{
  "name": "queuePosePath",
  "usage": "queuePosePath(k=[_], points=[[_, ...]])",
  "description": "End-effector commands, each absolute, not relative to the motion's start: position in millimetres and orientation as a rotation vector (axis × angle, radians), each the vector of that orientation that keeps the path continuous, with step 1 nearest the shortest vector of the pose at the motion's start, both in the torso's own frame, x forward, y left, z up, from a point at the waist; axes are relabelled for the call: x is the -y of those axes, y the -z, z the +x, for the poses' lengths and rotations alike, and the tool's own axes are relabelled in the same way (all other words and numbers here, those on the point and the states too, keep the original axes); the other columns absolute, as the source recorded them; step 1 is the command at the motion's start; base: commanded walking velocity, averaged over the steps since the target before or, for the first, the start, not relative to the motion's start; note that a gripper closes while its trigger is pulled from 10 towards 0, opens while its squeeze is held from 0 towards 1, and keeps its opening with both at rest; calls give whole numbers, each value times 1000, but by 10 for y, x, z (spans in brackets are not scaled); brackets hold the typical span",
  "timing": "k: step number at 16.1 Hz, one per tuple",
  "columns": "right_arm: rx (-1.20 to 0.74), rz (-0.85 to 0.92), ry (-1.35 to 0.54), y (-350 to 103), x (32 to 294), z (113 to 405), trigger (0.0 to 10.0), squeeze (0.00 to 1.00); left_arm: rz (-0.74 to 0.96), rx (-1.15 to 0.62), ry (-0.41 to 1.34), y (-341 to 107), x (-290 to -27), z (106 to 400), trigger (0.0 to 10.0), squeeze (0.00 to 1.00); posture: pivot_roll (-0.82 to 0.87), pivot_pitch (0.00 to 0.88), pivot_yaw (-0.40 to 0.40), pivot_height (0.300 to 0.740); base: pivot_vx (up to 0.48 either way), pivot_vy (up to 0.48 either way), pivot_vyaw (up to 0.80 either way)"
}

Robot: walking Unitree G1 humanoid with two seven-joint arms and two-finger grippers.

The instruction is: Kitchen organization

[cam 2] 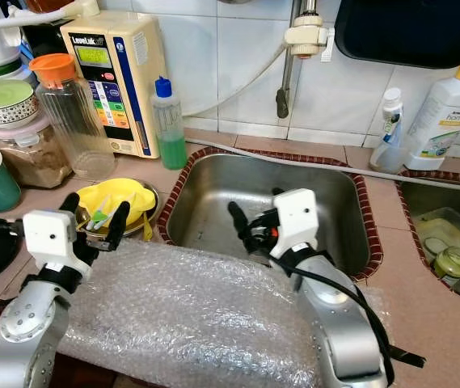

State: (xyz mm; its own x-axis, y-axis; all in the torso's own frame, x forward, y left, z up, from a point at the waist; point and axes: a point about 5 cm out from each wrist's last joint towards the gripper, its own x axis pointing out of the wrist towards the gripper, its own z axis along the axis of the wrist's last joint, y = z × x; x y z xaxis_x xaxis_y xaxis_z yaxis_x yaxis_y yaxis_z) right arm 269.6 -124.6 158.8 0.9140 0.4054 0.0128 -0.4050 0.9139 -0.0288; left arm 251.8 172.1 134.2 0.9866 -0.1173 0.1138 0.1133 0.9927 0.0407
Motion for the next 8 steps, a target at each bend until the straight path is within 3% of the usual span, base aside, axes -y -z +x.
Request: queuePosePath(k=[1,3,4,5,7,8], points=[[45,-30,-418,-1660,1241,2685,10000,0,36,101,83,-1284,-1782,2524,10000,0,9,0,20,740,0,0,0],[26,-21,-437,-1641,1218,2675,10000,0,25,95,76,-1244,-1793,2568,10000,0,6,0,21,740,0,0,0],[-4,-23,-463,-1611,1196,2661,10000,0,14,90,70,-1219,-1796,2588,8824,0,3,0,23,740,0,0,0],[-19,-53,-476,-1572,1179,2640,10000,0,5,85,64,-1192,-1792,2606,1451,0,0,0,22,740,0,0,0],[-35,-50,-471,-1546,1181,2636,10000,0,-2,86,71,-1173,-1769,2626,0,0,-2,0,22,740,0,0,0],[-69,-42,-473,-1520,1195,2648,10000,0,-13,83,91,-1152,-1734,2647,0,0,-4,0,21,740,0,0,0]])
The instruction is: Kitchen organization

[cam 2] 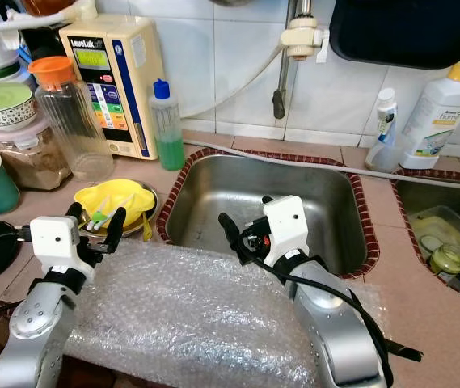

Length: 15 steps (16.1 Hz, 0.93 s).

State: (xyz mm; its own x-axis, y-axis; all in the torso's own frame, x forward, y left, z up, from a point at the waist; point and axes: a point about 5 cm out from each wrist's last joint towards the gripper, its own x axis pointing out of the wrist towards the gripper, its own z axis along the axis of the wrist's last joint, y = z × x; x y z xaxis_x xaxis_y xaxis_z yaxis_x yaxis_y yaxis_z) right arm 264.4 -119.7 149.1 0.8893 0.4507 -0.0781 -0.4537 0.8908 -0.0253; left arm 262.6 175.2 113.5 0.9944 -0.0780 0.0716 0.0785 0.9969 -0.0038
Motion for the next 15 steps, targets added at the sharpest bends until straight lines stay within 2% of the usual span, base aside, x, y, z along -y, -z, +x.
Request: queuePosePath(k=[1,2,4,5,8,10,13,15], points=[[-79,-33,-492,-1517,1211,2649,10000,0,-16,85,99,-1148,-1716,2658,0,0,-5,0,21,740,0,0,0],[-85,33,-495,-1528,1228,2653,10000,0,-20,86,97,-1142,-1713,2677,0,0,-8,0,22,740,0,0,0],[-83,14,-475,-1537,1260,2669,10000,0,-32,83,88,-1124,-1715,2692,0,0,-12,0,23,740,0,0,0],[-86,69,-482,-1543,1254,2665,10000,0,-33,84,86,-1122,-1715,2696,0,0,-15,0,24,740,0,0,0],[-79,21,-496,-1557,1246,2656,10000,0,-31,90,80,-1115,-1716,2713,0,0,-17,0,21,740,0,0,0],[-25,80,-519,-1623,1222,2648,10000,0,-32,95,69,-1110,-1729,2723,0,0,-18,0,18,740,0,0,0],[-29,39,-526,-1613,1207,2647,10000,0,-31,97,65,-1109,-1729,2727,0,0,-16,0,17,740,0,0,0],[-72,68,-633,-1576,1157,2575,10000,0,-29,103,59,-1112,-1737,2724,0,0,-15,0,16,740,0,0,0]])
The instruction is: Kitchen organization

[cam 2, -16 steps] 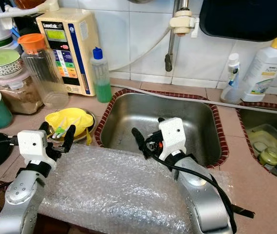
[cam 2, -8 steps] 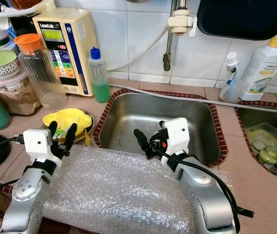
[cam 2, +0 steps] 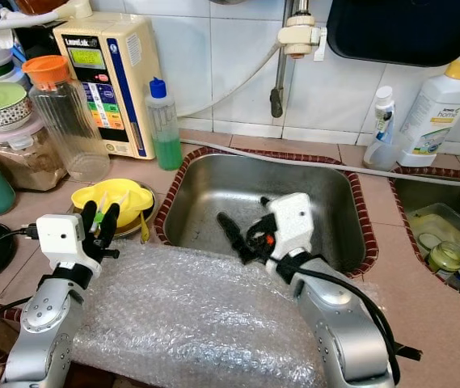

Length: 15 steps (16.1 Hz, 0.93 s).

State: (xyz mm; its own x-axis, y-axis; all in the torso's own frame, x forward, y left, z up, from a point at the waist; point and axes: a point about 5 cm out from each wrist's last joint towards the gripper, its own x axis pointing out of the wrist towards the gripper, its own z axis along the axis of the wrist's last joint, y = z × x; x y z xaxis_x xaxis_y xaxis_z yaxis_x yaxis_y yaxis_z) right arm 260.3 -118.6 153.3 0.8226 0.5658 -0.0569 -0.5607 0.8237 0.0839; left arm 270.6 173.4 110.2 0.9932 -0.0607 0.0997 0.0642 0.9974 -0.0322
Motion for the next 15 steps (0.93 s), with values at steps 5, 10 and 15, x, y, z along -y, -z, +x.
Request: queuePosePath(k=[5,10,15], points=[[-123,141,-710,-1545,1154,2516,10000,0,-28,105,54,-1115,-1735,2723,0,0,-17,0,17,740,0,0,0],[-74,21,-662,-1572,1194,2558,10000,0,-14,119,31,-1149,-1770,2730,39,0,-14,0,17,740,0,0,0],[-38,25,-593,-1612,1257,2625,10000,0,43,198,76,-1362,-1759,2718,157,0,-16,0,14,740,0,0,0]])
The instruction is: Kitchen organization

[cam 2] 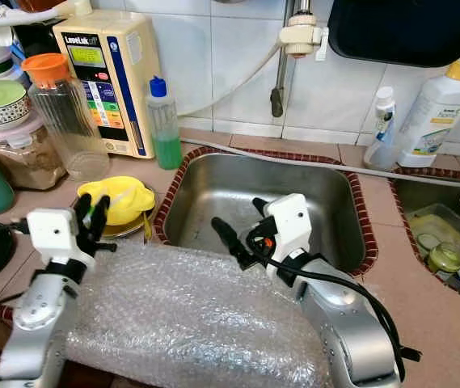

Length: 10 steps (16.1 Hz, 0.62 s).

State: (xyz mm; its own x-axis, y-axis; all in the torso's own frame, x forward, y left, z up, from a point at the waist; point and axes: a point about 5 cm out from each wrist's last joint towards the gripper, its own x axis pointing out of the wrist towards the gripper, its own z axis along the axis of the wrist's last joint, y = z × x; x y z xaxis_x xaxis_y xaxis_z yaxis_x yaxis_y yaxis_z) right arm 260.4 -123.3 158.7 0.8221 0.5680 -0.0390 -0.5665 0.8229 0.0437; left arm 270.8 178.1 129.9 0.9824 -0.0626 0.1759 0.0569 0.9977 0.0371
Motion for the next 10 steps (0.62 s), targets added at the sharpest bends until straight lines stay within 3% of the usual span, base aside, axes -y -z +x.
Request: queuePosePath(k=[1,4,6,7,8,9,10], points=[[-27,14,-580,-1625,1272,2641,10000,0,71,226,108,-1438,-1757,2709,392,0,-16,0,14,740,0,0,0],[-28,7,-537,-1622,1318,2687,10000,0,95,258,115,-1546,-1810,2727,392,0,-12,0,11,740,0,0,0],[-57,69,-513,-1578,1368,2718,10000,0,71,313,184,-1713,-1668,2763,392,0,-15,0,11,740,0,0,0],[-48,123,-470,-1593,1403,2756,10000,0,41,323,268,-1766,-1551,2778,2510,0,-15,0,11,740,0,0,0],[-30,157,-417,-1611,1446,2802,10000,0,-60,318,379,-1828,-1378,2783,1373,0,-16,0,13,740,0,0,0],[-12,131,-393,-1622,1469,2816,10000,0,-80,320,421,-1851,-1317,2776,1020,0,-19,0,16,740,0,0,0],[1,51,-374,-1615,1496,2835,10000,0,-80,323,444,-1873,-1273,2793,0,0,-19,0,19,740,0,0,0]])
